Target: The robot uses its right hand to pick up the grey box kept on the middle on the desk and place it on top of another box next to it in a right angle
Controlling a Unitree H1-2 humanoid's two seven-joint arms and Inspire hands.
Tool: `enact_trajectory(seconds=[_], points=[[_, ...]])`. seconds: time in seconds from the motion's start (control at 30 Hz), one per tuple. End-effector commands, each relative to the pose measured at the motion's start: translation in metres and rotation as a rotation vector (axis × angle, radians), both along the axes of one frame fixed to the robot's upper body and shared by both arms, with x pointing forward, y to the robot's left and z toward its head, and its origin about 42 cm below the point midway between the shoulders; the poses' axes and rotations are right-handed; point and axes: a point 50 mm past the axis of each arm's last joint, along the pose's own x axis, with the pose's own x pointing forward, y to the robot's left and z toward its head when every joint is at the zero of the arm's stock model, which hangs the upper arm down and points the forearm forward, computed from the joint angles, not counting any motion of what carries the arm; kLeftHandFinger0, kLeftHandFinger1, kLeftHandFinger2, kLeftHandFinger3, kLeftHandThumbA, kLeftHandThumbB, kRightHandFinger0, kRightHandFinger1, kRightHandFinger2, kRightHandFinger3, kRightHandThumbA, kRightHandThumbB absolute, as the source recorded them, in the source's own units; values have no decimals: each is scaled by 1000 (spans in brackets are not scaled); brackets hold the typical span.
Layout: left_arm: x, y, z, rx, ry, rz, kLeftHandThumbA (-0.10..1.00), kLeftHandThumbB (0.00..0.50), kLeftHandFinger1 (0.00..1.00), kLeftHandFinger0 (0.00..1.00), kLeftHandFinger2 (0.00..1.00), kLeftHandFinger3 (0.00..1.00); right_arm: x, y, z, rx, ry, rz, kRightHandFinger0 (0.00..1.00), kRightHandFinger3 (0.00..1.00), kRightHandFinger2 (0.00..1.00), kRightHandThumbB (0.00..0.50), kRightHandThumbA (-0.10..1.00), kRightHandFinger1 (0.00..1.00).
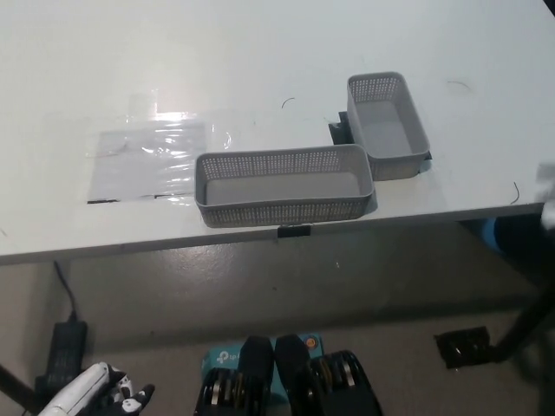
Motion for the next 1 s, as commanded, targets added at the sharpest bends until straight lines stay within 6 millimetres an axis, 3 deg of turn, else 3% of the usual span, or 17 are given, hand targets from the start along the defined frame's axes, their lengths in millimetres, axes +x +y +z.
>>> enact_trajectory(seconds=[0.0, 0.03, 0.07, 0.13, 0.17, 0.2, 0.23, 0.27, 0.3, 0.43, 0.47, 0.5, 0.6, 0.63, 0.67, 0.8, 0.97], points=[[4, 3, 12, 5, -26, -15, 596, 177, 7, 7, 70, 210, 22, 22, 77, -148, -136, 77, 187, 517, 382, 264, 144, 242], [6, 1, 12, 10, -27, -18, 591, 166, 9, 11, 72, 212, 27, 24, 86, -164, -138, 86, 169, 515, 375, 273, 172, 231], [6, 1, 13, 12, -27, -18, 588, 160, 12, 11, 76, 220, 33, 28, 91, -189, -159, 104, 157, 514, 361, 271, 120, 222], [8, 2, 15, 17, -30, -10, 581, 167, 21, 22, 88, 218, 44, 37, 98, -210, -148, 120, 126, 571, 352, 286, 123, 210], [8, 1, 15, 28, -35, -18, 608, 175, 21, 22, 92, 223, 49, 43, 99, -233, -112, 138, 193, 704, 453, 284, 61, 292], [8, 2, 14, 35, -34, -19, 615, 174, 19, 22, 91, 218, 51, 47, 99, -250, -97, 144, 209, 720, 465, 286, 51, 309], [11, 2, 16, 29, -45, -21, 577, 164, 2, 3, 67, 189, 58, 51, 99, -295, -72, 183, 339, 825, 591, 284, 67, 436], [11, 2, 16, 23, -44, -19, 568, 162, 0, 0, 64, 184, 62, 53, 97, -306, -44, 201, 373, 851, 605, 286, 71, 460], [11, 2, 17, 25, -42, -21, 562, 161, 0, 0, 70, 190, 69, 58, 95, -351, 19, 232, 503, 941, 705, 302, 119, 576], [11, 2, 16, 33, -35, -16, 579, 172, 2, 2, 81, 197, 81, 67, 89, -457, 89, 299, 678, 1000, 842, 324, 161, 735], [10, 2, 16, 28, -34, -14, 568, 173, 0, 6, 87, 196, 90, 73, 85, -524, 144, 344, 885, 1000, 989, 360, 244, 931], [10, 2, 17, 29, -36, -16, 561, 166, 0, 5, 88, 195, 95, 75, 83, -568, 184, 358, 1000, 1000, 1000, 385, 310, 1000], [7, 2, 16, 17, -35, -16, 538, 154, 0, 0, 73, 181, 99, 81, 82, -644, 228, 381, 1000, 1000, 1000, 421, 359, 1000], [8, 2, 16, 17, -41, -18, 541, 161, 0, 0, 56, 174, 105, 85, 82, -719, 270, 399, 1000, 1000, 1000, 462, 479, 1000], [8, 2, 15, 20, -44, -20, 547, 161, 0, 0, 50, 167, 108, 86, 82, -748, 288, 404, 1000, 1000, 1000, 463, 498, 1000], [9, 2, 17, 22, -36, -14, 558, 164, 9, 13, 80, 206, 116, 88, 84, -842, 315, 408, 1000, 1000, 1000, 453, 476, 1000], [10, 2, 17, 28, -39, -15, 542, 159, 0, 0, 63, 181, 131, 86, 67, -947, 390, 389, 1000, 1000, 1000, 460, 485, 1000]])
